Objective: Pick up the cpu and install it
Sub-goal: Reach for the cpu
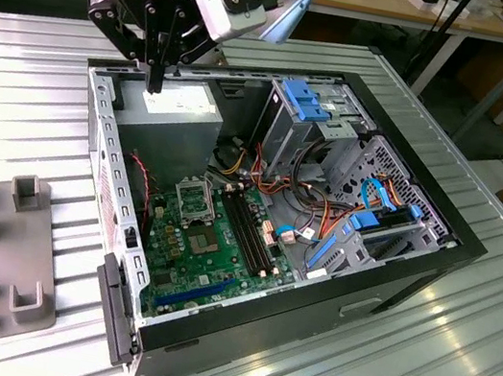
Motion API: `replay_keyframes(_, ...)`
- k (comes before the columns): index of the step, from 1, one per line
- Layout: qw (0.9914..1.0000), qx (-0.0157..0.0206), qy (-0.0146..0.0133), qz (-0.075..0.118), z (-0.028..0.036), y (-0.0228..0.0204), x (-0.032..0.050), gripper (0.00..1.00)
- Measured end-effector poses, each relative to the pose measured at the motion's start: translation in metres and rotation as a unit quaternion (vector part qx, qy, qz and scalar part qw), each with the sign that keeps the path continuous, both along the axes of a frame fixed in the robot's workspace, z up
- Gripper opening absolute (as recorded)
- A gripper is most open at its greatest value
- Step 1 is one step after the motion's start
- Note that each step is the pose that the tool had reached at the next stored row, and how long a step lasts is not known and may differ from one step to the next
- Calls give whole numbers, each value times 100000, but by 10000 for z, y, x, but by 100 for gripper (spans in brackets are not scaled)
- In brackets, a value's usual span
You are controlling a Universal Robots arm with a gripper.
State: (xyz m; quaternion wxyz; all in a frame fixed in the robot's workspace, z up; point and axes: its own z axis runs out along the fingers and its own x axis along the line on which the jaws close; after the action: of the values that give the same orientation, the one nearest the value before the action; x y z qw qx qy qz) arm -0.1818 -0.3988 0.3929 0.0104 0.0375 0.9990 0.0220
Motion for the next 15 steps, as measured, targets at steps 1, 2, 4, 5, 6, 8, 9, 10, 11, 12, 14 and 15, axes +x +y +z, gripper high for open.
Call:
replay_keyframes(1,100000,1,-1,2,0,0,-5,11)
replay_keyframes(2,100000,0,-2,5,0,0,-7,11)
replay_keyframes(4,100000,-1,-2,6,0,0,-8,11)
replay_keyframes(5,100000,-3,0,5,0,0,-9,11)
replay_keyframes(6,100000,1,-1,-2,0,0,-10,11)
replay_keyframes(8,100000,1,-1,1,0,0,-10,11)
replay_keyframes(9,100000,0,-1,0,0,0,-10,11)
replay_keyframes(10,100000,1,-3,2,0,0,-10,11)
replay_keyframes(11,100000,4,-5,-3,-1,0,-13,11)
replay_keyframes(12,100000,-1,0,-15,0,0,-21,11)
replay_keyframes(14,100000,2,-4,-3,0,0,-40,11)
replay_keyframes(15,100000,2,-1,-2,0,0,-50,11)
